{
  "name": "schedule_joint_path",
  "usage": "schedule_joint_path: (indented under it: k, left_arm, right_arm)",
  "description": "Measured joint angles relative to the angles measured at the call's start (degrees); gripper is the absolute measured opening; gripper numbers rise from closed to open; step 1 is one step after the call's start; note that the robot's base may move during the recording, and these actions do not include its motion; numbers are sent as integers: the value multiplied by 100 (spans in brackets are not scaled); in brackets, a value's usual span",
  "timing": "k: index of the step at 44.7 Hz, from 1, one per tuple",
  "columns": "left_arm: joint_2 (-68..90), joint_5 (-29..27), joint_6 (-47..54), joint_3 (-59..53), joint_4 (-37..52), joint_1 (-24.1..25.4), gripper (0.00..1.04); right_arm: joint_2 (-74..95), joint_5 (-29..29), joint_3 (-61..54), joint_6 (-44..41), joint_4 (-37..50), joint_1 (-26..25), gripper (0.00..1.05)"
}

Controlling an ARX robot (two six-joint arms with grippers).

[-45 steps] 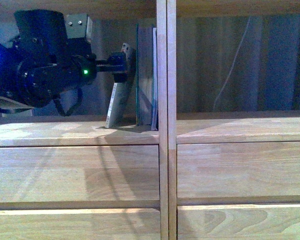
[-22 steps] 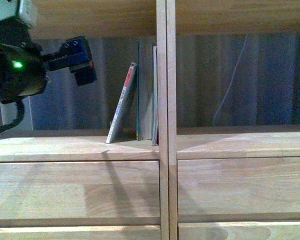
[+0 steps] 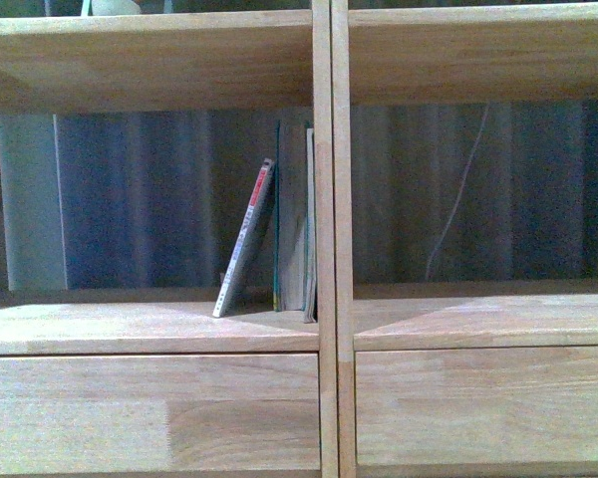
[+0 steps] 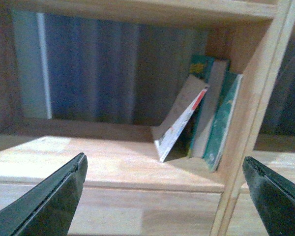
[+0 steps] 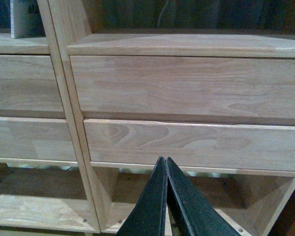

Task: Organize books on shelf

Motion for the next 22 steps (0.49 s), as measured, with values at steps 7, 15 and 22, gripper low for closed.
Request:
schedule_joint_path:
  k: [7,15,22]
  left_arm:
    - [-1150,-483,160,-612,-529,-17,97]
    - [-2188,-1447,192,-1228,-981,-177,97]
    - [-2841,-2020,-22,-1816,-1191,-435,97]
  right_arm:
    - [0,-2,0,0,0,0,3]
    - [0,0,0,0,0,0,3]
    - [0,0,0,0,0,0,3]
